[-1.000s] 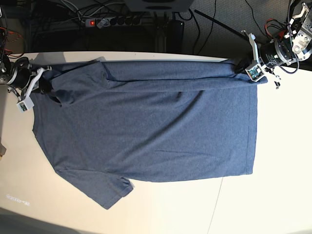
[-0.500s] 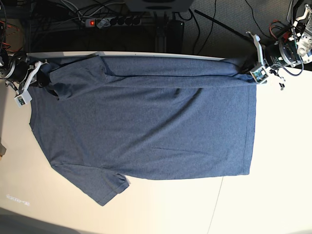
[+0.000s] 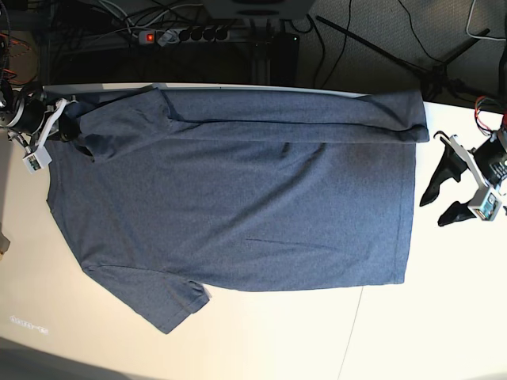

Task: Fold the T-shirt properly
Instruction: 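Lay the folded edge down and open both grippers, then move both grippers to the hem corners and grasp the hem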

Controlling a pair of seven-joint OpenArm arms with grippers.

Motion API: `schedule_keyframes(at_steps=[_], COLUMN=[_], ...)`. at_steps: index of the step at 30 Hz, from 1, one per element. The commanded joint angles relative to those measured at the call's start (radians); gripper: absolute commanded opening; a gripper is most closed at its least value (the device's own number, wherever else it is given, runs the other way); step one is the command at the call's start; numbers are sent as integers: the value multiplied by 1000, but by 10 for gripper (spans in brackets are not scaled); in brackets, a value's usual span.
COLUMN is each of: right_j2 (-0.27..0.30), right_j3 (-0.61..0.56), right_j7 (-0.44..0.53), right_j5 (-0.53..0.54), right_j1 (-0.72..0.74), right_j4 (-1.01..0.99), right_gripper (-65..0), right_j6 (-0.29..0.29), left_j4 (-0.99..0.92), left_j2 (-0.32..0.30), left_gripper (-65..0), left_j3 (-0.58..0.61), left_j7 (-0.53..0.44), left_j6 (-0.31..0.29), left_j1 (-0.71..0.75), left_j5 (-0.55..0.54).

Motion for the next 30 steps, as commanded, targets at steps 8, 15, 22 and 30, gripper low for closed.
schedule_keyframes(at_steps=[8, 15, 22, 30], right_j2=[19, 18, 18, 19], right_j3=[10, 10, 10, 10], right_j7=[-32, -32, -32, -30], right_j5=[-68, -76, -79, -79], right_j1=[-3, -3, -2, -3], right_j4=[-2, -2, -2, -2], right_gripper=[-650, -650, -650, -650], right_j6=[37, 37, 37, 37], left_j4=[-239, -554, -931, -1252], left_j2=[31, 127, 243, 354], left_gripper=[-314, -314, -314, -314], left_j3=[60, 282, 361, 362], left_j7=[-19, -18, 12, 34], left_j6=[2, 1, 0, -43], left_j1=[-255, -547, -784, -940], left_j5=[-98, -69, -68, -66])
